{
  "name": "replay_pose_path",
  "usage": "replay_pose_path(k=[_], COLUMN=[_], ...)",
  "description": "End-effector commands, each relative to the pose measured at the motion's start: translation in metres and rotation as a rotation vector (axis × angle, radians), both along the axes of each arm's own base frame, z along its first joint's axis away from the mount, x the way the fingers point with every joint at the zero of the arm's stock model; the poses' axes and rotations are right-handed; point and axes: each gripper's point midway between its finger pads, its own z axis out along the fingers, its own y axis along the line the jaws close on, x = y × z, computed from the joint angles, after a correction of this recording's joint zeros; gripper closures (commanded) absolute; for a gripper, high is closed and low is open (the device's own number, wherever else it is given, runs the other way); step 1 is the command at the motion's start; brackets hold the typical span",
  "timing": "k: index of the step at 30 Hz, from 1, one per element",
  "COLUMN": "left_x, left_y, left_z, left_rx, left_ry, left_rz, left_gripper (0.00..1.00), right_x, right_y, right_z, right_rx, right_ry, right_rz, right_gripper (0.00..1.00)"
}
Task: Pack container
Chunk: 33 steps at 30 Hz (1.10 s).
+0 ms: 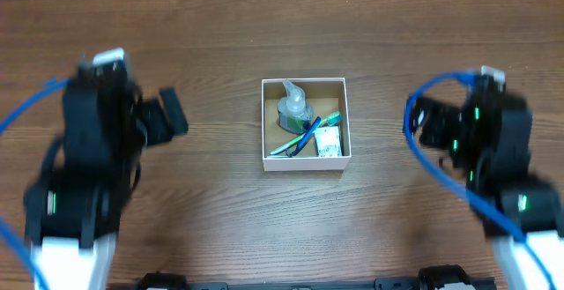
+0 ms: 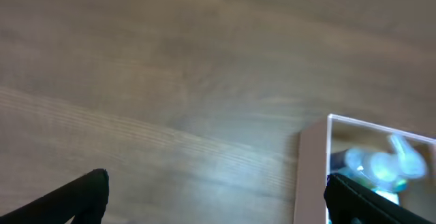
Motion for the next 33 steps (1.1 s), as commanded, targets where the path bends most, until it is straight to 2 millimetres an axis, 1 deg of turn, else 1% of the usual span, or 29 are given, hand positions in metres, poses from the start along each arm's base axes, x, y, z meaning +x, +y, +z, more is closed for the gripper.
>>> replay_pose_path(k=[1,2,3,5,7,10,12,16,22,23,24,25,28,29,31,33], left_x=[-0.046,-0.058,-0.075,-0.095,-0.108,-0.125,-0.135,-0.153,-0.153,-0.153,-0.153,-0.153,-0.153,-0.153,-0.153,-0.153], left_y=[-0.002,-0.001,0.002,0.004,0.006,0.007,0.009,0.011,0.011,0.011,0.011,0.011,0.011,0.011,0.011,0.011], left_z=[-0.012,-0.014,-0.019,-0.025,-0.027,-0.039,-0.057,-0.083,-0.082,-0.082,-0.082,-0.082,-0.082,-0.082,-0.082,-0.082], left_rx=[0.000,-0.008,-0.034,-0.046,-0.052,-0.048,-0.039,-0.025,-0.027,-0.028,-0.027,-0.028,-0.027,-0.028,-0.027,-0.028], left_ry=[-0.105,-0.138,-0.183,-0.238,-0.283,-0.249,-0.162,-0.035,-0.038,-0.038,-0.038,-0.038,-0.038,-0.038,-0.038,-0.038], left_rz=[-0.040,-0.035,-0.017,-0.011,-0.012,-0.012,-0.011,-0.009,-0.007,-0.008,-0.007,-0.008,-0.007,-0.008,-0.007,-0.008], left_gripper=[0.00,0.00,0.00,0.00,0.00,0.00,0.00,0.00,0.00,0.00,0.00,0.00,0.00,0.00,0.00,0.00], right_x=[-0.041,-0.052,-0.065,-0.079,-0.082,-0.083,-0.083,-0.083,-0.083,-0.083,-0.085,-0.088,-0.099,-0.104,-0.111,-0.114], right_y=[-0.008,-0.011,-0.015,-0.016,-0.016,-0.016,-0.016,-0.016,-0.016,-0.018,-0.025,-0.030,-0.031,-0.031,-0.034,-0.037], right_z=[-0.014,-0.017,-0.022,-0.029,-0.031,-0.033,-0.033,-0.033,-0.033,-0.033,-0.036,-0.041,-0.059,-0.061,-0.062,-0.058], right_rx=[0.024,0.036,0.045,0.046,0.049,0.048,0.048,0.048,0.048,0.026,-0.031,-0.065,-0.079,-0.081,-0.092,-0.102], right_ry=[-0.087,-0.109,-0.135,-0.161,-0.179,-0.172,-0.172,-0.172,-0.172,-0.171,-0.159,-0.137,-0.051,-0.039,-0.039,-0.065], right_rz=[-0.043,-0.066,-0.085,-0.083,-0.082,-0.082,-0.082,-0.082,-0.082,-0.085,-0.095,-0.104,-0.099,-0.098,-0.103,-0.114], right_gripper=[0.00,0.00,0.00,0.00,0.00,0.00,0.00,0.00,0.00,0.00,0.00,0.00,0.00,0.00,0.00,0.00])
